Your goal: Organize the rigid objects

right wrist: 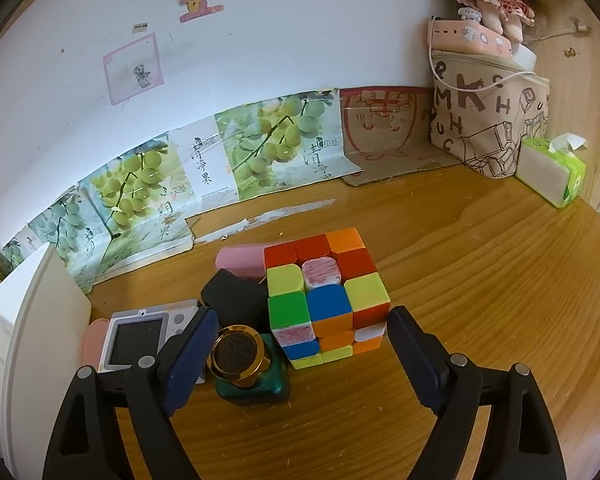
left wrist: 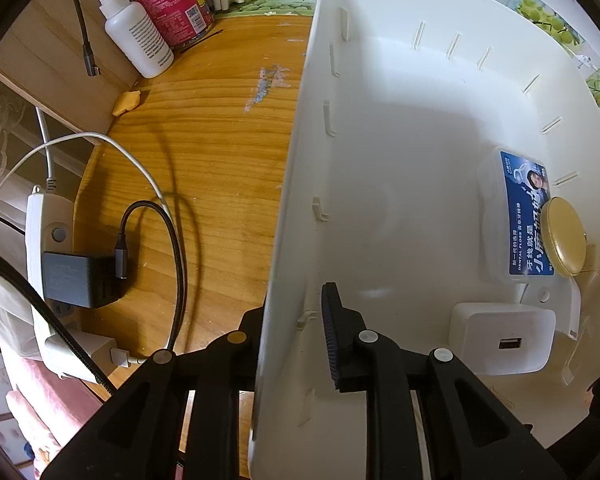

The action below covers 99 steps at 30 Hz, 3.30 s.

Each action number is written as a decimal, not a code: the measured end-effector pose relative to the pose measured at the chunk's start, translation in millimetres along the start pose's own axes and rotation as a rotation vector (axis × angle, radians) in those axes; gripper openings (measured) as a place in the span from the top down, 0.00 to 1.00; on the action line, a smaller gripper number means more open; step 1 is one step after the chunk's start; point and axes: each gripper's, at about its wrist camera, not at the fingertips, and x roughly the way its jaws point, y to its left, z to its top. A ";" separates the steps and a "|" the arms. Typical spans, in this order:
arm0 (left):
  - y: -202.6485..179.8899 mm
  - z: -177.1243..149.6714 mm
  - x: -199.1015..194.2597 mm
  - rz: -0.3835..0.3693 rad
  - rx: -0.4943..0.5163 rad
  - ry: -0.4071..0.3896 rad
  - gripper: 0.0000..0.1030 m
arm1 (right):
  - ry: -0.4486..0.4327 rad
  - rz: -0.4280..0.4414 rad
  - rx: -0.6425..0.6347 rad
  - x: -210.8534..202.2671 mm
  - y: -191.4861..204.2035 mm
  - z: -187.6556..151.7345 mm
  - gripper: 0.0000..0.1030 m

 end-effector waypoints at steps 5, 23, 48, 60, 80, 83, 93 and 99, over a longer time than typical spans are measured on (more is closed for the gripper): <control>0.5 0.4 -0.1 0.001 0.000 0.001 0.79 | 0.001 0.010 -0.003 -0.3 -0.4 -0.4 0.20; -0.7 -0.7 -0.9 -0.002 -0.002 -0.001 0.79 | 0.006 0.012 -0.011 -7.4 -5.8 3.0 0.43; -0.1 -1.4 -6.0 -0.012 0.003 -0.004 0.79 | 0.010 0.058 0.071 -43.7 -27.2 5.6 0.94; 0.7 -1.9 -6.0 -0.018 0.003 -0.006 0.79 | 0.046 0.059 0.103 -40.4 -28.4 7.4 0.65; 1.2 5.1 -0.3 0.015 -0.145 -0.002 0.79 | 0.148 0.001 -0.007 11.5 -35.1 39.5 0.23; 2.2 6.9 1.1 0.036 -0.172 -0.007 0.79 | 0.177 -0.021 -0.046 27.0 -37.4 41.4 0.23; -1.5 2.0 -6.8 0.076 -0.230 -0.024 0.79 | 0.193 0.025 -0.078 46.3 -38.3 42.1 0.41; 3.5 1.3 -7.8 0.076 -0.248 -0.026 0.77 | 0.190 0.050 -0.085 46.1 -35.5 42.4 0.41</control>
